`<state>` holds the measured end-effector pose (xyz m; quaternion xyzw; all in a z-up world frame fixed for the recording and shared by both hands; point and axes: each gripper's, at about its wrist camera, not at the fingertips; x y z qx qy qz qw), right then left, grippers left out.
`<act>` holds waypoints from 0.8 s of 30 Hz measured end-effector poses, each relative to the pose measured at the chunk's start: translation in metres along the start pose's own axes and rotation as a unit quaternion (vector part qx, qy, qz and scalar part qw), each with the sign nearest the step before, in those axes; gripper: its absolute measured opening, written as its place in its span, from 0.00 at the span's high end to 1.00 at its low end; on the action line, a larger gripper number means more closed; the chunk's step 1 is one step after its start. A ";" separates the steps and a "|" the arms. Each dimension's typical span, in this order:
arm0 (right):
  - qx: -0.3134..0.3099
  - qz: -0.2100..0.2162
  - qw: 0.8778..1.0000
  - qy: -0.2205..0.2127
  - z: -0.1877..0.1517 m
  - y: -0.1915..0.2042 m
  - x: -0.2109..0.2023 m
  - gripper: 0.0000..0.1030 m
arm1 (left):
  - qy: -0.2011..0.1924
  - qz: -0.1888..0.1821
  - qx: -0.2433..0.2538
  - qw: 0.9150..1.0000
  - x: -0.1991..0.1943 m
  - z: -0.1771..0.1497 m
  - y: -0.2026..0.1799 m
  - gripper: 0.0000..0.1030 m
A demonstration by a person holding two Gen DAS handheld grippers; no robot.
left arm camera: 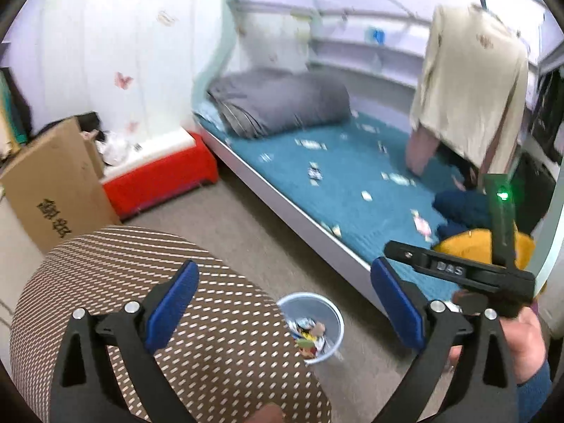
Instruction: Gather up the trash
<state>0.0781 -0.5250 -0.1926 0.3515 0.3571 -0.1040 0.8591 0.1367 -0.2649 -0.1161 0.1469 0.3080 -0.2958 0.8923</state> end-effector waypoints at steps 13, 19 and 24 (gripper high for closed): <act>-0.138 0.034 0.985 -0.102 -0.048 0.106 -0.130 0.06 | -0.074 0.149 -0.046 0.985 -0.125 -0.032 0.024 0.05; -0.173 0.035 0.976 -0.132 -0.076 0.136 -0.166 0.06 | -0.112 0.202 -0.069 0.970 -0.175 -0.048 0.027 0.05; -0.195 0.042 0.965 -0.169 -0.094 0.158 -0.195 0.06 | -0.142 0.218 -0.089 0.962 -0.209 -0.056 0.032 0.05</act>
Point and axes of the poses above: each gripper's, at about its wrist camera, not at the fingertips, and x roughly the way its jaws point, y to its left, z to its top, and after that the axes turned 7 degrees about x, right-handed
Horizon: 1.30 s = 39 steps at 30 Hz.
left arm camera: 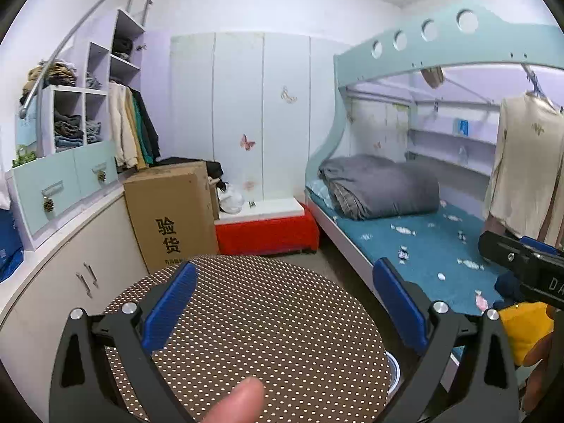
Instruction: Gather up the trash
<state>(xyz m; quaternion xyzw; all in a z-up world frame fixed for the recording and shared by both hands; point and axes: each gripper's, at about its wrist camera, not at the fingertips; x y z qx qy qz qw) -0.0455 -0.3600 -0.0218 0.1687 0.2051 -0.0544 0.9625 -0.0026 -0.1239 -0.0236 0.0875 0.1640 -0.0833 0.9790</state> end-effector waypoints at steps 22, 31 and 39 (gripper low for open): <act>-0.069 0.030 0.994 -0.076 -0.008 0.050 -0.047 0.06 | -0.052 0.053 -0.046 0.996 -0.067 -0.008 0.039 0.05; -0.070 0.037 0.994 -0.079 -0.008 0.049 -0.050 0.06 | -0.057 0.055 -0.043 0.996 -0.070 -0.008 0.040 0.05; -0.070 0.038 0.994 -0.079 -0.008 0.050 -0.050 0.06 | -0.055 0.054 -0.044 0.996 -0.069 -0.009 0.041 0.05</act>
Point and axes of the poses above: each gripper's, at about its wrist camera, not at the fingertips, and x roughly the way its jaws point, y to its left, z to its top, and after that the axes turned 7 degrees about x, right-handed
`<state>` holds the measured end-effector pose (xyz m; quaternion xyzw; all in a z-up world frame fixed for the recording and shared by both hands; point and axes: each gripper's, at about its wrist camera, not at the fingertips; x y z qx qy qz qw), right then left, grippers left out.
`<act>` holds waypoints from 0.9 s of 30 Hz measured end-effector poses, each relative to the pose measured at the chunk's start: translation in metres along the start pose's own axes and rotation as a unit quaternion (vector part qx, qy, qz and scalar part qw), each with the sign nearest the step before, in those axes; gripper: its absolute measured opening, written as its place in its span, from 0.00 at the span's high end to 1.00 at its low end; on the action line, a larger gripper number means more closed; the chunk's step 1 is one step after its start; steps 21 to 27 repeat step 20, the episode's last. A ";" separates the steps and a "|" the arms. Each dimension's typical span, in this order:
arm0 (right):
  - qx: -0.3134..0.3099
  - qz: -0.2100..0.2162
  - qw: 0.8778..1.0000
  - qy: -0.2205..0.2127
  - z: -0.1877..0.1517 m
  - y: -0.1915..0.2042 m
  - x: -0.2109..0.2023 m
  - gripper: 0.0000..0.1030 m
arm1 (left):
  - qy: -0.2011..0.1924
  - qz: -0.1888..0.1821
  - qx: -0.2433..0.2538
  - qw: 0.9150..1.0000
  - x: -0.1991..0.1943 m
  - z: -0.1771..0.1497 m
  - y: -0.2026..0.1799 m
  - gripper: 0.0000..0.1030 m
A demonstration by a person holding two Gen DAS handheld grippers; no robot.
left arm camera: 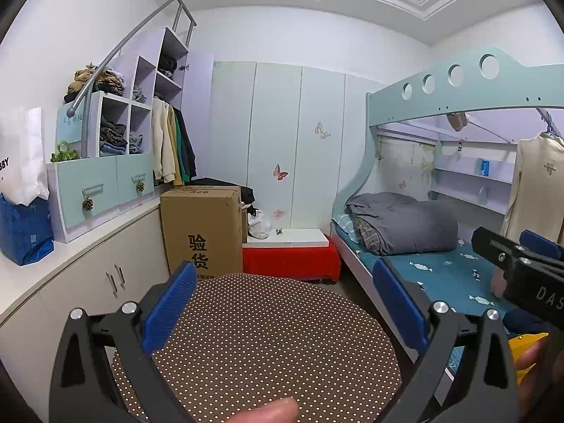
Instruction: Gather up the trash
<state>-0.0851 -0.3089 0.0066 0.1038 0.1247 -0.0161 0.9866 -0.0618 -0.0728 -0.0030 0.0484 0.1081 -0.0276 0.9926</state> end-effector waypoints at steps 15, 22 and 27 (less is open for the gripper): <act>0.001 0.003 1.000 0.003 0.003 0.002 0.002 0.06 | -0.009 0.000 0.011 1.000 0.005 0.001 0.001 0.05; 0.002 0.004 1.000 0.003 0.003 0.002 0.003 0.06 | -0.006 0.001 0.011 1.000 0.008 0.002 0.000 0.05; 0.002 0.004 1.000 0.003 0.003 0.002 0.003 0.06 | -0.006 0.001 0.011 1.000 0.008 0.002 0.000 0.05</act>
Point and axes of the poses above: each gripper's, at about its wrist camera, not at the fingertips, and x roughly the way its jaws point, y to its left, z to its top, and after that the axes turned 7 degrees about x, right-handed
